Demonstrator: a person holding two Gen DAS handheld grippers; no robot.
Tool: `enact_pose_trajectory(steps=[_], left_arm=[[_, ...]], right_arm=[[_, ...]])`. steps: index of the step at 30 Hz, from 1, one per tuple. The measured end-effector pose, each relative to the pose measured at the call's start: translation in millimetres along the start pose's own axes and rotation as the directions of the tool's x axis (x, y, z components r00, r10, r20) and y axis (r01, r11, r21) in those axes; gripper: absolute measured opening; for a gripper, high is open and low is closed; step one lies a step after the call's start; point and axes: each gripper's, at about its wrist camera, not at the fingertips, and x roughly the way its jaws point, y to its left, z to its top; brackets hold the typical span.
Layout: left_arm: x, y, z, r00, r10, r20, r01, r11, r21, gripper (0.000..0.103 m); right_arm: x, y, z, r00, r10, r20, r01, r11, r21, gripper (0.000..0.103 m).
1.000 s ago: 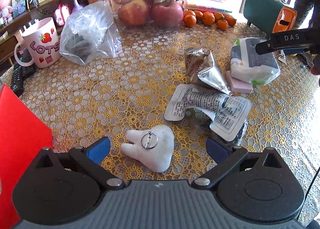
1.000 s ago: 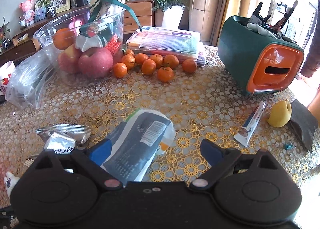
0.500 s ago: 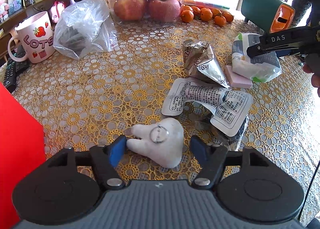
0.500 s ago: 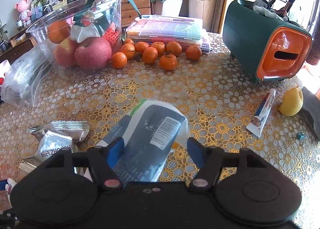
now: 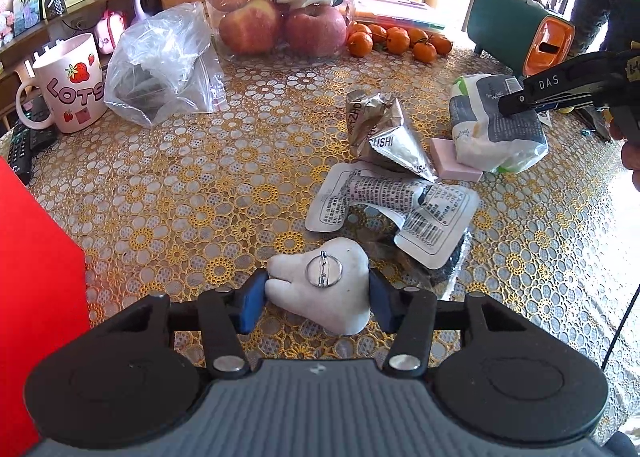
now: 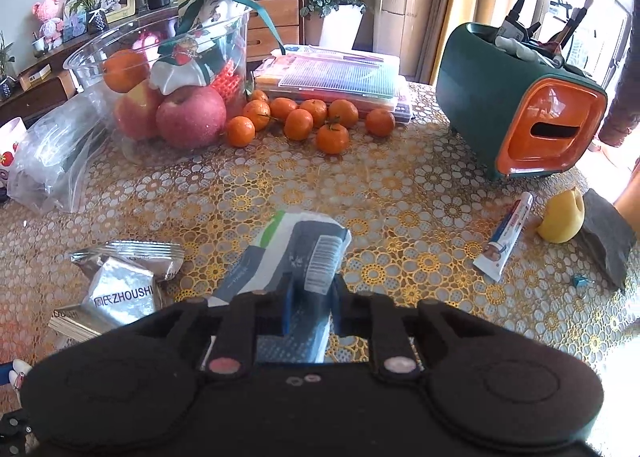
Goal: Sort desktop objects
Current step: 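Lift the tooth plush with the left tool while the right tool carries the wipes pack to the box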
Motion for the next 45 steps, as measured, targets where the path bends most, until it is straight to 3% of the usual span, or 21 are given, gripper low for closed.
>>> enact_pose_trajectory(steps=[7,24,45], left_arm=[[-22,-4,-2,1.000,-0.009,0.020,0.009,1.000,0.000,0.052],[-97,-18,-15,0.997,-0.026,0.076,0.025,0.999,0.020,0.052],[-186,0,-56,0.992,-0.039,0.121,0.035,0.999,0.033,0.052]], right_arm=[[-27,2,-4,1.000,0.013,0.024,-0.012,1.000,-0.019,0.011],[-119,8,-31,0.996,0.074,0.055,-0.069,0.994,-0.087,0.010],[-217,62,-73,0.985,0.163,0.060,-0.143,0.957,-0.251,0.010]])
